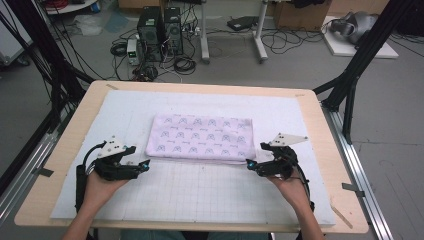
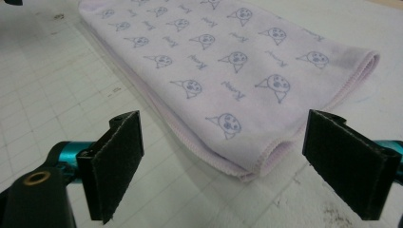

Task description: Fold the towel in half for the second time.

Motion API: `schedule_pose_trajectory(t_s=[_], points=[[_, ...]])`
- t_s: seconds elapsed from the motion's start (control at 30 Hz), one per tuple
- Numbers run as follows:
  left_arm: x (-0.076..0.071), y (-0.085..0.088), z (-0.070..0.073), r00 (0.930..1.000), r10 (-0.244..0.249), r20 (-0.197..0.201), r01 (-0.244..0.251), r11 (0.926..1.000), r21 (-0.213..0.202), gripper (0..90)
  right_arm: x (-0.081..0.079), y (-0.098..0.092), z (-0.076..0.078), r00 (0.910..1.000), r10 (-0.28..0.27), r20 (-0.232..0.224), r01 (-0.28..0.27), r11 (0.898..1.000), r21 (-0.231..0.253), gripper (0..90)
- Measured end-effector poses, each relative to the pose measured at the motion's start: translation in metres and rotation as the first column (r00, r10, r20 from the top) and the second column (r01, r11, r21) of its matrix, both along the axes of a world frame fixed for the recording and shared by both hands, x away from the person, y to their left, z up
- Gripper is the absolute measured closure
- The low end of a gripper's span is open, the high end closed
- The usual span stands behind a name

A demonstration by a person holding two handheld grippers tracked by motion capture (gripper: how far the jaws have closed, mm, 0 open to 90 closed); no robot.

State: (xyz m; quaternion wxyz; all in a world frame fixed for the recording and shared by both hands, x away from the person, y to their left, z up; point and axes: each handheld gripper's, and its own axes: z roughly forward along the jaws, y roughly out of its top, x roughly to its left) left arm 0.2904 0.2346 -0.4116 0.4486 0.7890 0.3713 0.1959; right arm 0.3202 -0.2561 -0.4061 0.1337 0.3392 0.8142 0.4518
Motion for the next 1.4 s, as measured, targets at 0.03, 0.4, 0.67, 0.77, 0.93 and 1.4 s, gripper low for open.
schedule_pose_trajectory(t_s=[0.03, 0.4, 0.67, 0.77, 0.93, 1.4], points=[[-0.002, 0.001, 0.000, 1.0000, -0.003, -0.001, 0.003, 1.0000, 0.005, 26.4, -0.002, -0.002, 0.000, 1.0000, -0.002, 0.001, 0.002, 1.000, 0.002, 12.5], [-0.021, 0.009, -0.001, 1.0000, -0.004, -0.003, 0.004, 1.0000, -0.009, 23.2, -0.021, -0.018, 0.001, 0.9998, -0.012, 0.017, 0.012, 1.000, 0.006, 12.5], [-0.030, 0.017, -0.002, 1.0000, 0.004, -0.004, -0.004, 0.9999, -0.012, 23.1, -0.036, -0.028, 0.002, 0.9994, -0.018, 0.030, 0.018, 1.000, 0.001, 12.5], [-0.034, 0.018, -0.002, 1.0000, 0.006, -0.002, -0.006, 0.9998, -0.016, 23.0, -0.043, -0.032, 0.000, 0.9993, -0.024, 0.029, 0.024, 1.000, 0.001, 12.5], [-0.040, 0.021, -0.002, 1.0000, 0.008, -0.005, -0.008, 0.9999, -0.011, 23.0, -0.051, -0.038, -0.002, 0.9989, -0.033, 0.033, 0.033, 0.999, 0.004, 12.6], [-0.051, 0.026, -0.007, 0.9998, 0.018, -0.006, -0.018, 0.9997, -0.019, 22.7, -0.066, -0.038, -0.007, 0.9989, -0.018, 0.044, 0.018, 1.000, -0.004, 12.5]])
